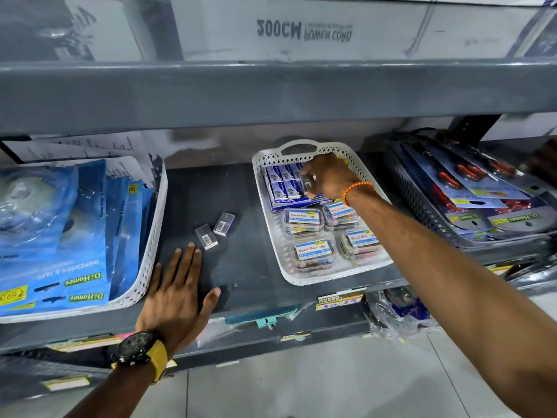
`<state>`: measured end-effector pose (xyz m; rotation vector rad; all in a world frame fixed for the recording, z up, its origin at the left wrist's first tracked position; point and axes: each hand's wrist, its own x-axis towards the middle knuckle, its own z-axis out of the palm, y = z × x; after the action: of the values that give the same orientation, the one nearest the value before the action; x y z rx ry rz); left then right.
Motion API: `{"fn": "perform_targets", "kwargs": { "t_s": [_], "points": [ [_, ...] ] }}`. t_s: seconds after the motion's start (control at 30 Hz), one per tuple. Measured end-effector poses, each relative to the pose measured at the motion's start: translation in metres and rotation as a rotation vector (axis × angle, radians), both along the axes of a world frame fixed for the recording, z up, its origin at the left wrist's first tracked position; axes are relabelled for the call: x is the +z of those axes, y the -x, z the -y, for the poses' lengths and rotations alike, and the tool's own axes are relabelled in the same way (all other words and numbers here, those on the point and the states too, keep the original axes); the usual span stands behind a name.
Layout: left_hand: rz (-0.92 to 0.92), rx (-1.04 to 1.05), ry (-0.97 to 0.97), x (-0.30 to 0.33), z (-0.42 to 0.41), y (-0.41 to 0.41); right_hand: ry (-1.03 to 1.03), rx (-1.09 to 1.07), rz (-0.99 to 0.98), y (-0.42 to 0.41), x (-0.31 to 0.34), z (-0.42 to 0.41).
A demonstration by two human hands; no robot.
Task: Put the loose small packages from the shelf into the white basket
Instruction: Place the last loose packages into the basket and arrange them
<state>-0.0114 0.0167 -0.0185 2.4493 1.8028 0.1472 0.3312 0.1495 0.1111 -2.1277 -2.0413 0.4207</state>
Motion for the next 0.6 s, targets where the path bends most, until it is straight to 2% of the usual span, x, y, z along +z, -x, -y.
{"fn": "perform_targets", "kwargs": {
  "t_s": [0.17, 0.4, 0.6],
  "points": [
    [-0.008, 0.005, -0.008, -0.001, 0.0, -0.001, 0.065, 0.017, -0.041, 0.001, 0.001, -0.002],
    [-0.02, 0.012, -0.014, -0.003, 0.0, 0.0, -0.046, 0.015, -0.044, 0.005, 0.0, 0.002],
    [-0.019, 0.009, 0.003, -0.002, 0.0, 0.0, -0.115, 0.2, -0.117, 0.053, 0.006, 0.009]
  ]
}}
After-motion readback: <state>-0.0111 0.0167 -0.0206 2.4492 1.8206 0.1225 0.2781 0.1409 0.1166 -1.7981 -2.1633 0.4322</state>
